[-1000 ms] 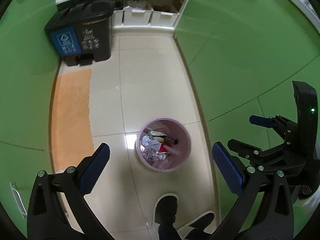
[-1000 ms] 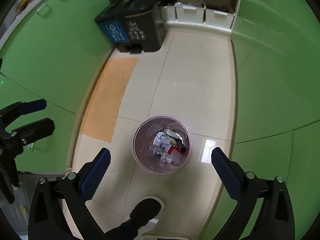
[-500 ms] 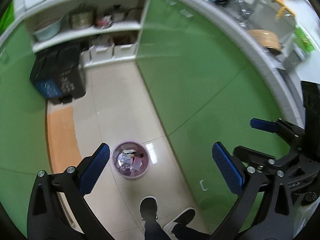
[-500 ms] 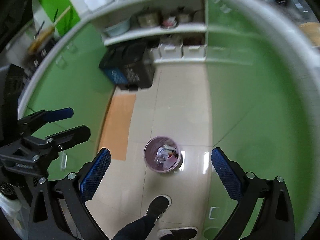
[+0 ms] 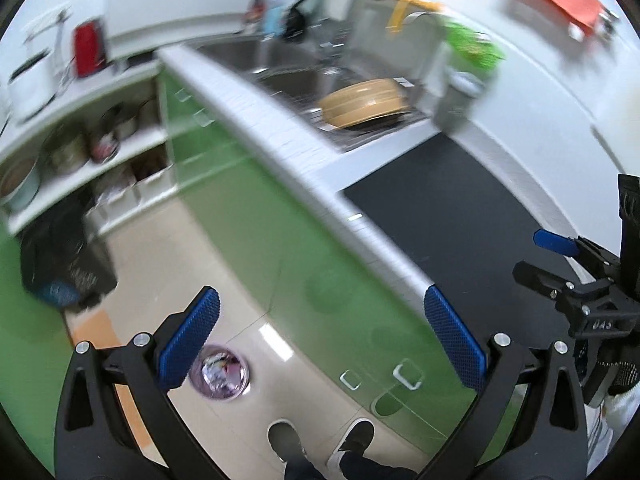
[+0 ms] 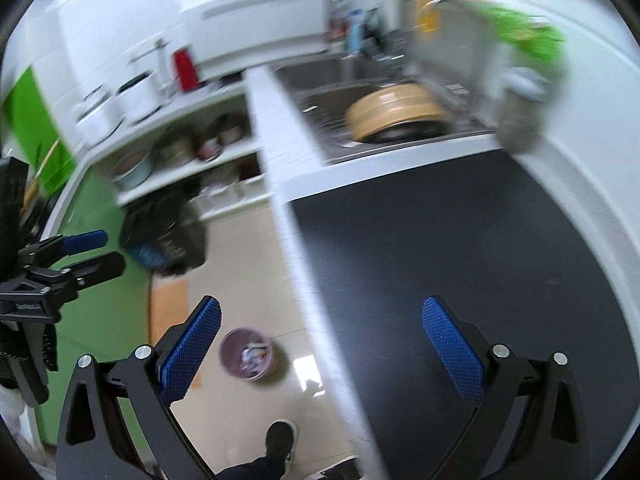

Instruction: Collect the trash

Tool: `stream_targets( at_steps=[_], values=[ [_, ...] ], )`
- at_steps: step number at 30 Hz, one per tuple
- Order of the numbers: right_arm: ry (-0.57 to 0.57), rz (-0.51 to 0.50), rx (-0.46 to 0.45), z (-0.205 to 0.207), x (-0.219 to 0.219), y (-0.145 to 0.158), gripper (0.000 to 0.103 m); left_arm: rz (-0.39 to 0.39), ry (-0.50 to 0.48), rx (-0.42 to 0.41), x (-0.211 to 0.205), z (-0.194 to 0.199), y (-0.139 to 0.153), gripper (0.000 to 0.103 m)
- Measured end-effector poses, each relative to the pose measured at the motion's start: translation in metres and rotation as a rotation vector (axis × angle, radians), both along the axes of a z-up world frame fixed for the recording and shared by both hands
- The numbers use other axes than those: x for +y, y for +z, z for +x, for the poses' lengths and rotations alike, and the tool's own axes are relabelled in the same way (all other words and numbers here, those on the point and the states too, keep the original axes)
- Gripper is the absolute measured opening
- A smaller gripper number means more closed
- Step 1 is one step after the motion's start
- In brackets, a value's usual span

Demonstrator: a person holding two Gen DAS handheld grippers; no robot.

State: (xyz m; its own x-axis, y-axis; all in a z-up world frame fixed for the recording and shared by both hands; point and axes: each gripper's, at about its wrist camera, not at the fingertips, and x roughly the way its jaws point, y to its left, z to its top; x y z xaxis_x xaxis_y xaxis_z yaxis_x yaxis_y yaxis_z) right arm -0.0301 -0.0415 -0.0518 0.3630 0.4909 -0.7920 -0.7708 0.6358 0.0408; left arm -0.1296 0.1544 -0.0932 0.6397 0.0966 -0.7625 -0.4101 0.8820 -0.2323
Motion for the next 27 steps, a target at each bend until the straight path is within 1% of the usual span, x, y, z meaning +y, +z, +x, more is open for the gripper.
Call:
stream_targets(
  at_steps=[3,8,12,15,17,22,27],
  values=[
    [-0.091,0.002,-0.042,0.010,-0.042,0.023,0.097,0.024,-0.067,-0.021,-0.022,0.020,0.021,0.100],
    [-0.185,0.013,-0.074,0.017,-0.093,0.044,0.097,0.054,-0.177,-0.040,-0.063,0.052,0.050,0.100],
    [-0.248,0.031,-0.093,0.021,-0.130,0.059,0.097,0.086,-0.270,-0.054,-0.093,0.073,0.063,0.100],
    [-0.279,0.048,-0.097,0.023,-0.151,0.068,0.097,0.100,-0.336,-0.071,-0.114,0.087,0.071,0.100],
    [-0.296,0.059,-0.095,0.025,-0.164,0.072,0.097,0.132,-0.368,-0.069,-0.129,0.095,0.076,0.100],
    [-0.315,0.081,-0.088,0.029,-0.184,0.080,0.097,0.156,-0.410,-0.073,-0.155,0.107,0.085,0.100],
    [-0.303,0.097,-0.098,0.032,-0.193,0.085,0.097,0.206,-0.396,-0.061,-0.167,0.109,0.089,0.100]
  ],
)
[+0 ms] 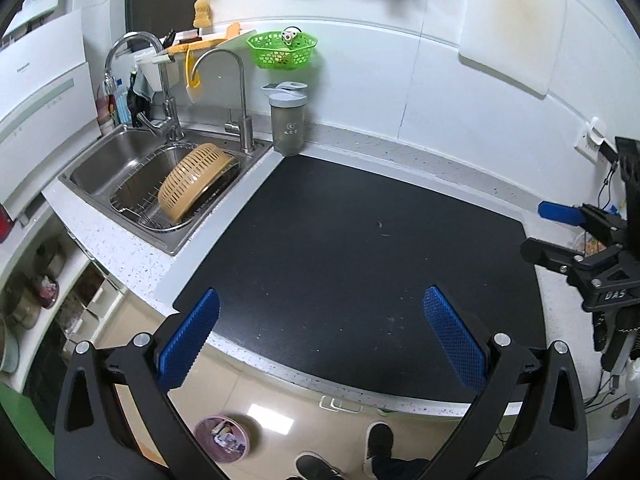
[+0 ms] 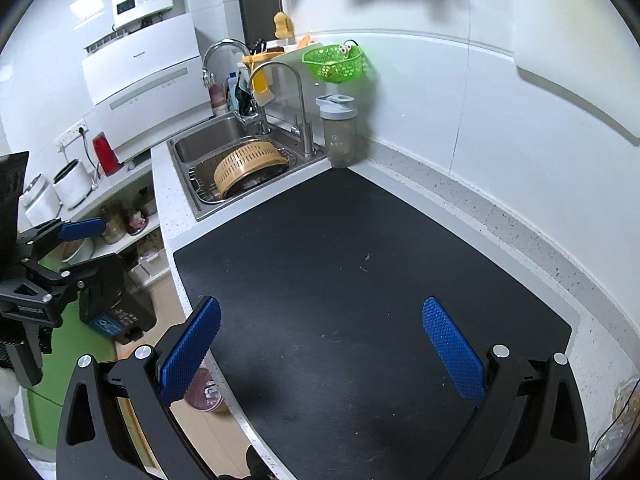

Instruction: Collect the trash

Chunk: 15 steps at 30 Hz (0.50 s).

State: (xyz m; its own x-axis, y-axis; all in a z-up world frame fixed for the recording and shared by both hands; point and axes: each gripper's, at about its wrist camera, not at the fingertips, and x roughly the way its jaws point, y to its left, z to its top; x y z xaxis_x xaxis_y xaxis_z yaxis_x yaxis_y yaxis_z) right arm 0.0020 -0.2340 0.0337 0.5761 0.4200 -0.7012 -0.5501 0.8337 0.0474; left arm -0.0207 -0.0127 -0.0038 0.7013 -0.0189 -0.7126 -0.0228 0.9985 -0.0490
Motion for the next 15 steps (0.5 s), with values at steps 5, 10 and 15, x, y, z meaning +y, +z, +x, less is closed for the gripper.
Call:
stream_targets(
  at_steps=[5,10,15],
  values=[
    [0.021,0.012,-0.024,-0.0034,-0.0026,0.0041,0.097,0.013,0.035,-0.019,0.0005,-0.0018,0.0065,0.100],
    [0.049,0.014,-0.032,-0.0028,0.0015,0.0068,0.097,0.017,0.057,-0.014,0.0011,-0.0034,0.0093,0.100],
    [0.061,0.008,-0.029,-0.0029,0.0047,0.0040,0.097,-0.012,0.082,0.004,0.0052,-0.0012,0.0054,0.100]
  ],
)
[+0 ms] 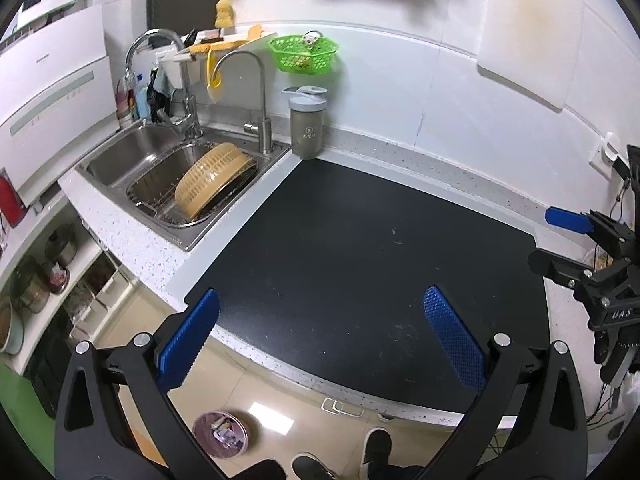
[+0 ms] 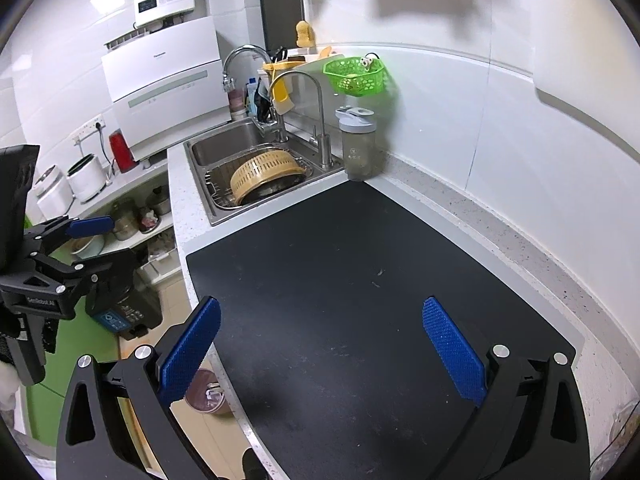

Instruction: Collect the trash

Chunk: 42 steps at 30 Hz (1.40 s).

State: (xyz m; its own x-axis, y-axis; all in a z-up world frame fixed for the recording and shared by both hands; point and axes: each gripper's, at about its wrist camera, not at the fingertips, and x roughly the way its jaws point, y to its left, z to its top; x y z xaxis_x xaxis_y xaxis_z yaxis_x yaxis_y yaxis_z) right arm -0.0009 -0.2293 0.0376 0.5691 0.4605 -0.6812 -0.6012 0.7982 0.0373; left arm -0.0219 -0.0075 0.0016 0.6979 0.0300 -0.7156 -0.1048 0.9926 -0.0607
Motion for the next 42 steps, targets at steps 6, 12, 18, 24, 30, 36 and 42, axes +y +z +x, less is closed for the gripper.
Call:
stream_targets(
  at_steps=[6,12,18,24,30,36,42],
  values=[
    [-0.003,-0.009,0.005,0.003,0.001,-0.003,0.097,-0.043,0.012,0.000,0.005,0.001,-0.003,0.100],
    [-0.002,-0.011,0.003,0.004,0.003,-0.003,0.097,-0.063,0.016,0.017,0.007,0.006,-0.005,0.100],
    [-0.004,-0.007,0.004,0.004,0.003,-0.004,0.097,-0.027,0.022,0.025,0.002,0.008,-0.006,0.100],
    [-0.005,-0.005,0.007,0.003,0.003,-0.005,0.097,-0.037,0.006,0.018,-0.002,0.007,-0.006,0.100],
    [-0.004,-0.007,0.006,0.003,0.004,-0.004,0.097,-0.037,0.009,0.017,-0.002,0.008,-0.005,0.100],
    [-0.004,-0.008,0.009,0.002,0.005,-0.005,0.097,-0.034,0.011,0.016,-0.003,0.007,-0.005,0.100],
    [-0.004,-0.009,0.009,0.002,0.003,-0.006,0.097,-0.037,0.010,0.018,-0.003,0.007,-0.005,0.100]
  ],
)
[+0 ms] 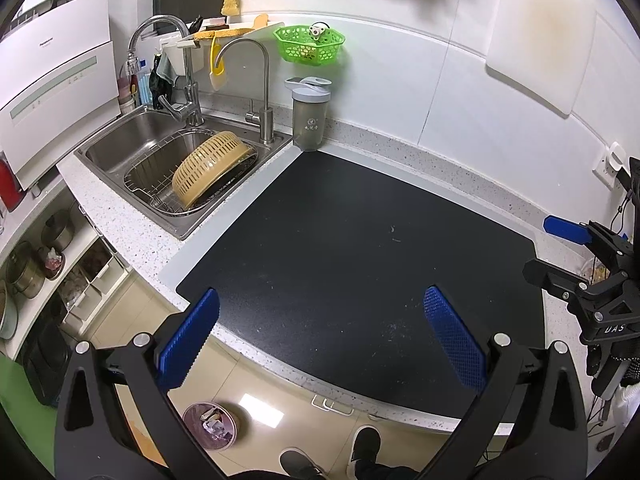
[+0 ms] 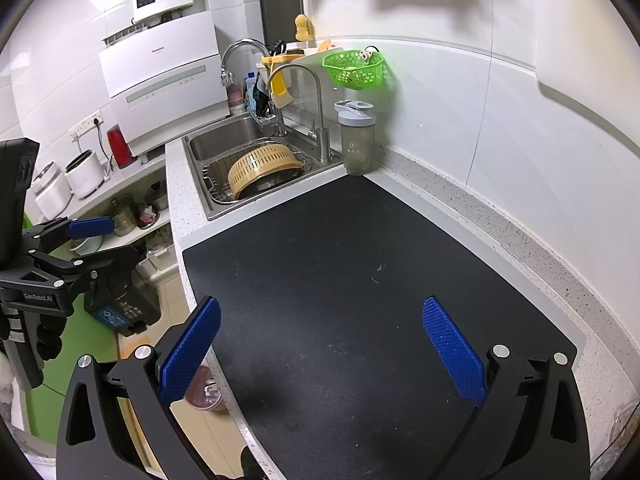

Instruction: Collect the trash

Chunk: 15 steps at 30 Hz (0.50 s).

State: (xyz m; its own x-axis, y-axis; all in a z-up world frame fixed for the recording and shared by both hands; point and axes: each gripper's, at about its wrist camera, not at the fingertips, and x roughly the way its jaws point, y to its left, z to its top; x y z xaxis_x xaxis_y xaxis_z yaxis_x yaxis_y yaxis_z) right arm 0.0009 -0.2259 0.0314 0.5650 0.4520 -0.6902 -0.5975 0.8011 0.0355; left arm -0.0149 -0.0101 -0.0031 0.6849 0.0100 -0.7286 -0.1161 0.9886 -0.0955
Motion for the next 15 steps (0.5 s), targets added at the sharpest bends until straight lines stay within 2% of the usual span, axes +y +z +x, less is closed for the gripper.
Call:
stream_targets(
  at_steps=[15],
  values=[
    [0.000,-0.001,-0.001,0.0004,-0.0008,-0.0008,0.097,0.002,0.001,-0.001,-0.0014,-0.0011,0.0002,0.100]
  ],
)
